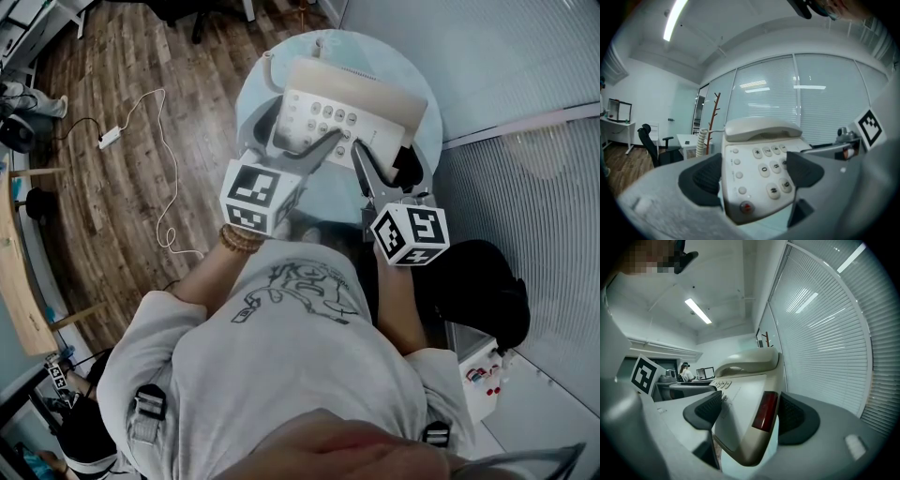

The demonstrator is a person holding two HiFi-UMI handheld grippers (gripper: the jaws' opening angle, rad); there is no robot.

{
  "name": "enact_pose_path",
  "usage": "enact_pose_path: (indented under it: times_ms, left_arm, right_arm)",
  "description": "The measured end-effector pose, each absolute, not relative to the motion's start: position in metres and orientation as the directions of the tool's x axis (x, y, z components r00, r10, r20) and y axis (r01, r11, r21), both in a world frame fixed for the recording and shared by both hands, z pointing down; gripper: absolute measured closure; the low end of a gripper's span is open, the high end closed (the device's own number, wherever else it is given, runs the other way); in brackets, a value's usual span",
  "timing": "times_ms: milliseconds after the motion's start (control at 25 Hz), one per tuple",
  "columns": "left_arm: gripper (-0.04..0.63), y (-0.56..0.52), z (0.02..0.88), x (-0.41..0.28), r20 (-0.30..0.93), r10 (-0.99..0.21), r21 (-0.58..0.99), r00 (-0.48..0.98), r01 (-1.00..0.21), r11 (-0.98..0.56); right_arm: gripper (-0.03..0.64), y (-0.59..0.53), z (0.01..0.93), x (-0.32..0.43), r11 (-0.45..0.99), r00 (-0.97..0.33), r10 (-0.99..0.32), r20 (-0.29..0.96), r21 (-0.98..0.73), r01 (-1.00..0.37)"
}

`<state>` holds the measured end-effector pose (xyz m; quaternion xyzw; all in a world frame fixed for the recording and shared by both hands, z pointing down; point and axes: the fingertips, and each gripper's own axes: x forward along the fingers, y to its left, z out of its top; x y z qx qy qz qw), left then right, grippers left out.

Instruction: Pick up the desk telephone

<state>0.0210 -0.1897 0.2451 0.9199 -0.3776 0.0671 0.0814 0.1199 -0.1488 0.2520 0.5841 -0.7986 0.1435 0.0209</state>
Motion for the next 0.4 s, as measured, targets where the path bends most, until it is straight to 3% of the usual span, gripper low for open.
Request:
enact_pose_path:
  times_ms: [400]
  left_arm:
    - [0.167,-0.192,0.238,0.0,0.18,-0.682,0.111,0.709,-0.704,-0.702]
  right_arm:
    - [0.255,-0.151,0.243,0.099,0.273,-0.312,-0.929,0.202,-0.199,-0.941]
